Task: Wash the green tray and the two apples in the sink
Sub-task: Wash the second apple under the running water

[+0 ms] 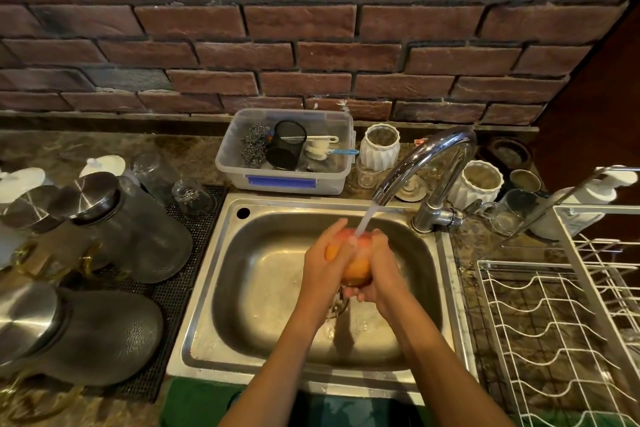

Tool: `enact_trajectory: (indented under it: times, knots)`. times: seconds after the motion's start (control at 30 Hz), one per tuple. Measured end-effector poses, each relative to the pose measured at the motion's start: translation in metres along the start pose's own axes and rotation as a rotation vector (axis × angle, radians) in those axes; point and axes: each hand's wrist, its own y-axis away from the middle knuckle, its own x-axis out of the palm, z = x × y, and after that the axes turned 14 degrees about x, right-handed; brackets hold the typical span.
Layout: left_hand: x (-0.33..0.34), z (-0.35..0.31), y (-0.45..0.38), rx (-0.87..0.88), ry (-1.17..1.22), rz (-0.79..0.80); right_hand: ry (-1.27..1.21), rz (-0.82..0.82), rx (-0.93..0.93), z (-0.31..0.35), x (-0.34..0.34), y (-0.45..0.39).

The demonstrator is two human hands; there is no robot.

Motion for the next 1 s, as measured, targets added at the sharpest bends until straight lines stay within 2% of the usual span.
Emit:
enact_trajectory:
  times: [0.07, 0.13, 0.23, 0.3, 0.43, 0.53, 0.6, 0.67, 0.73, 0.83, 0.9, 1.0]
  knots:
    - [-0.001, 0.0, -0.001, 0.018, 0.05, -0.012, 0.077, -0.008, 0.04, 0.001, -0.002, 0.0]
    - [0.004, -0.001, -0.003, -0.032, 0.084, -0.131, 0.123, -0.029, -0.01, 0.0, -0.001, -0.001]
    - [0.016, -0.002, -0.006, -0.24, 0.123, -0.346, 0.162, -0.03, -0.202, -0.003, 0.0, -0.001]
    - [0.02, -0.001, -0.011, -0.325, 0.091, -0.391, 0.215, -0.006, -0.367, -0.011, 0.003, -0.002]
    - [0.019, -0.007, -0.012, -0.403, 0.006, -0.275, 0.198, -0.121, -0.497, -0.015, 0.006, -0.001]
    - [0.009, 0.0, 0.002, -0.189, 0.045, -0.084, 0.129, -0.125, -0.297, 0.002, 0.006, 0.0]
    - [0.002, 0.006, 0.007, -0.092, 0.085, 0.007, 0.18, -0.093, -0.163, 0.011, 0.004, 0.0]
    - [-0.001, 0.01, 0.004, -0.102, 0.135, -0.022, 0.218, -0.075, -0.114, 0.009, 0.002, 0.001]
    - [0.001, 0.009, -0.004, -0.175, 0.102, -0.119, 0.173, -0.046, -0.107, -0.001, 0.0, 0.003]
    - [0.009, 0.01, -0.012, -0.292, 0.095, -0.24, 0.209, 0.054, -0.271, -0.018, -0.006, -0.003]
    - [0.011, 0.006, -0.014, -0.361, 0.126, -0.265, 0.24, 0.117, -0.376, -0.025, -0.007, -0.009]
    - [0.012, 0.004, -0.012, -0.402, 0.143, -0.22, 0.254, 0.066, -0.407, -0.027, -0.006, -0.013]
